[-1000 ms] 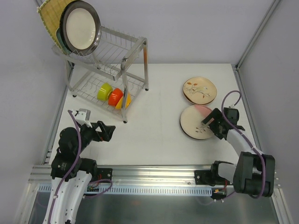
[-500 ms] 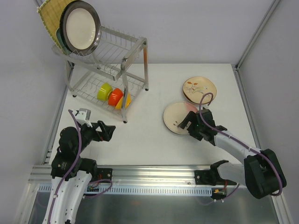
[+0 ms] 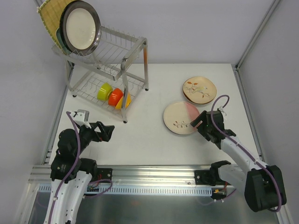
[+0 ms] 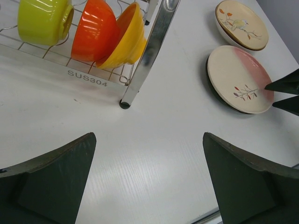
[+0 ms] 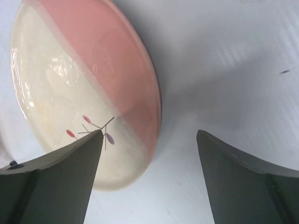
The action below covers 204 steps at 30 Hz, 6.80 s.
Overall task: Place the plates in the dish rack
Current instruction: Grab a plate with the right arm, then pass the plate from the right arm to the left
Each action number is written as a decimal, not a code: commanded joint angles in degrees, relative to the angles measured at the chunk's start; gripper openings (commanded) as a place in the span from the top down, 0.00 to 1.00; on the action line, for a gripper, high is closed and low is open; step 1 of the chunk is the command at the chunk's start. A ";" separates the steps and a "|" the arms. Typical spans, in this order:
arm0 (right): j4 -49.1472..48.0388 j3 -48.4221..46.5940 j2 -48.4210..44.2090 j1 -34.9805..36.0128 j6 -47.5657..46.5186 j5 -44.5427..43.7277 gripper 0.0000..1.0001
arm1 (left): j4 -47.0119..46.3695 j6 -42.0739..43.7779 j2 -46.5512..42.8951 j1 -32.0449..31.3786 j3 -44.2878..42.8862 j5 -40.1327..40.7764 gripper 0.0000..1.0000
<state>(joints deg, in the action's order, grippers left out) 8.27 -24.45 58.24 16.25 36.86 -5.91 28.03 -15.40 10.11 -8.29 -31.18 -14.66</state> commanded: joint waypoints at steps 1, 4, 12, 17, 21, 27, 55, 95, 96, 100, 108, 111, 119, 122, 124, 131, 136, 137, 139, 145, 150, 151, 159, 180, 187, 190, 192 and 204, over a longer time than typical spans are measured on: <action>2.09 -0.51 -2.07 -2.45 -1.88 -2.79 0.15 | -0.96 1.16 0.96 -0.05 -0.64 0.33 0.01; 1.66 -1.57 -1.64 -3.50 -3.46 -2.53 0.25 | -0.96 1.16 1.49 0.12 -0.64 0.33 0.01; 0.52 -4.03 2.84 -4.82 -5.31 -2.53 0.44 | -0.96 1.16 1.76 0.21 -0.55 0.24 0.01; -0.54 -4.82 4.51 -5.61 -6.27 -1.47 0.57 | -0.96 1.25 1.76 0.30 -0.64 0.15 0.01; -0.54 -5.26 4.87 -5.88 -6.98 -1.56 0.68 | -0.96 1.25 1.85 0.30 -0.64 0.15 0.01; -0.45 -5.35 5.04 -6.41 -7.68 -1.30 0.87 | -1.05 1.25 1.84 0.30 -0.64 0.15 0.01; 6.59 -3.33 -7.79 -16.16 -11.99 5.29 0.96 | -0.96 1.34 2.20 0.56 -0.64 -0.20 0.01; -16.24 10.55 -6.74 -30.66 -8.30 27.70 0.15 | -0.96 1.33 2.11 0.74 -0.64 -0.64 0.01; -18.01 12.47 -6.39 -31.62 -6.91 29.45 0.15 | -0.96 1.34 2.11 0.74 -0.64 -0.64 0.01; -27.51 16.62 -3.84 -33.39 -4.35 32.80 0.15 | -0.96 1.34 2.11 0.74 -0.64 -0.64 0.01; -37.27 18.29 5.38 -33.74 -3.46 36.31 0.15 | -0.96 1.34 2.46 0.82 -0.64 -0.99 0.01; -41.05 18.21 10.13 -33.65 -2.94 38.08 0.15 | -0.96 1.42 2.46 0.82 -0.64 -0.99 0.01; -49.49 17.24 19.89 -33.74 -1.62 42.65 0.20 | -0.96 1.51 2.46 0.91 -0.64 -0.90 0.01; -49.49 16.89 20.51 -33.65 -1.97 42.91 0.24 | -0.96 1.51 2.46 0.82 -0.55 -0.90 0.01; -49.23 16.71 20.51 -33.74 -2.23 42.91 0.30 | -0.96 1.42 2.46 0.82 -0.64 -0.90 0.01; -48.70 16.19 18.67 -33.74 -2.41 44.23 0.56 | -0.96 1.42 2.55 0.82 -0.64 -0.99 0.01; -47.12 15.92 16.74 -33.65 -2.32 44.49 0.70 | -0.96 1.42 2.55 0.82 -0.55 -0.81 0.01; -46.95 15.75 16.30 -33.83 -2.23 44.84 0.72 | -0.96 1.42 2.63 0.82 -0.55 -0.81 0.01; -46.33 15.66 14.89 -33.83 -1.80 45.37 0.76 | -0.96 1.42 2.55 0.82 -0.55 -0.81 0.01; -40.98 14.34 8.13 -33.83 -1.09 45.55 0.88 | -0.96 1.34 2.81 0.82 -0.64 -1.16 0.01; -35.18 11.89 1.98 -33.83 -0.92 45.20 0.98 | -1.05 0.90 3.34 0.82 -0.64 -2.22 0.01; -34.38 11.44 0.31 -33.83 -0.83 45.29 0.99 | -1.05 0.29 3.60 0.82 -0.64 -2.74 0.01; -34.02 7.66 -4.09 -33.74 3.91 48.27 0.99 | -1.40 -6.30 5.27 0.82 -2.74 -8.89 0.01; -55.98 3.79 -7.00 -24.61 20.43 58.47 0.99 | -13.79 -30.38 13.53 -4.35 -3.10 -15.59 0.01; -71.96 4.23 -1.91 -16.79 28.95 57.15 1.00 | -19.33 -32.85 17.40 -15.25 -3.18 -3.47 0.01; -78.92 4.06 0.82 -14.32 31.51 56.71 0.99 | -22.05 -33.82 18.89 -19.21 -3.27 1.29 0.01; -82.26 3.97 2.75 -12.83 33.53 56.28 0.99 | -23.46 -34.26 21.09 -22.18 -3.62 4.26 0.01; -88.78 2.74 7.41 -6.85 35.12 54.69 0.99 | -30.31 -35.05 32.07 -35.29 -7.23 19.48 0.06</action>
<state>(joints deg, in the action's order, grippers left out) -66.61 -17.50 66.00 8.21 68.97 50.19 3.57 -49.71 40.91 -41.91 -34.87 -1.43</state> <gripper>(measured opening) 0.220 0.954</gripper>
